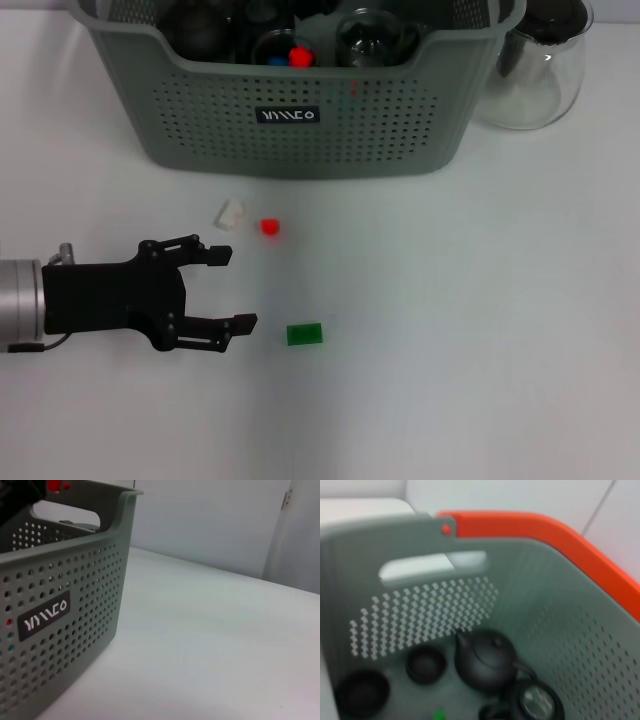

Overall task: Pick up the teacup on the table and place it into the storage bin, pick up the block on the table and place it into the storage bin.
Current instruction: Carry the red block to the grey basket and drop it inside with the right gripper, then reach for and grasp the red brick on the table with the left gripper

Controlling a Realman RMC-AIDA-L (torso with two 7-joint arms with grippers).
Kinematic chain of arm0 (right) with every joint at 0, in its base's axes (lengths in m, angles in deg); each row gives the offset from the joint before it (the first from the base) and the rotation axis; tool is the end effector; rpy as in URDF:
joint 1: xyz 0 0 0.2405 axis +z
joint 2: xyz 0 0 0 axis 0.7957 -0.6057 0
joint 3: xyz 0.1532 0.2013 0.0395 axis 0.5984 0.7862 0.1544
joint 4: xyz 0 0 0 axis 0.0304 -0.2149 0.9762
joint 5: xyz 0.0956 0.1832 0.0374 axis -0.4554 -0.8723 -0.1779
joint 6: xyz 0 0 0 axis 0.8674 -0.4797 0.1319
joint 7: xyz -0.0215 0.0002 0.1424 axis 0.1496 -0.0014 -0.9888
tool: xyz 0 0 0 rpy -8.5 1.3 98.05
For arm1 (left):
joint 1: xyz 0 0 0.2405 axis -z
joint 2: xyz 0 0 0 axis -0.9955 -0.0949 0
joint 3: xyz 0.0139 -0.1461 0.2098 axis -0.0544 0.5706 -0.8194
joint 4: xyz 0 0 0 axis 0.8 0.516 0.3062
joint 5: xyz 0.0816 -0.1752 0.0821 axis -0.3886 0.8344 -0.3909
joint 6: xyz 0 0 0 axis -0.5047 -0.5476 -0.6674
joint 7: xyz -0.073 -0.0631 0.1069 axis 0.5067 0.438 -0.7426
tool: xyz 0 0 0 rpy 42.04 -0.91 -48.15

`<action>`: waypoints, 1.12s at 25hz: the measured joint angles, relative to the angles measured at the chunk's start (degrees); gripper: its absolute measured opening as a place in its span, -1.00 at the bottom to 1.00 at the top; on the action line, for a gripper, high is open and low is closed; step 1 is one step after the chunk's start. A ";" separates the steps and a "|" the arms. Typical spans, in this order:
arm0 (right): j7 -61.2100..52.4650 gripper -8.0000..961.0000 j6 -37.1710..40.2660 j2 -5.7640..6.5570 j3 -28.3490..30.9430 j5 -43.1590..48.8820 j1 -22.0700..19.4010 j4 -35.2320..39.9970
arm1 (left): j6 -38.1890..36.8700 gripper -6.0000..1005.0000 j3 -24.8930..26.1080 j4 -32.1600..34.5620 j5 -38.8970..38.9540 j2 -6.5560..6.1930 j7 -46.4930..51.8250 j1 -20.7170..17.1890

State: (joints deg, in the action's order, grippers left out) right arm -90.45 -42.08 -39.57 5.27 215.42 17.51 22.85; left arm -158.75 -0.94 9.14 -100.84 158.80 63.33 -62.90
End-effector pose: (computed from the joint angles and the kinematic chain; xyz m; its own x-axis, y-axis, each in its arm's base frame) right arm 0.0451 0.4810 -0.0751 0.9806 -0.1959 0.0119 -0.1543 -0.8071 -0.5699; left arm -0.3026 0.2650 -0.0145 0.8754 0.2864 0.3894 0.3695 -0.9159 -0.1571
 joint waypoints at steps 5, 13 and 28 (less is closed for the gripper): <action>0.22 0.40 6.75 0.39 0.36 -4.95 -4.25 12.41 | -1.13 0.83 1.39 0.23 -0.01 -0.04 0.22 -0.19; 1.30 0.40 19.41 0.56 1.61 -18.92 -21.41 44.91 | -7.85 0.83 11.71 1.80 -0.01 -1.56 0.00 -0.57; 21.67 0.40 56.58 0.63 7.33 -41.18 -41.30 44.62 | -10.98 0.83 10.32 26.75 -9.93 -0.67 22.70 -3.26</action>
State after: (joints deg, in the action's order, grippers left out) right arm -68.79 14.50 -38.94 12.60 174.24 -23.79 67.47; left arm -169.73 9.38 35.89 -110.77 158.13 86.03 -66.17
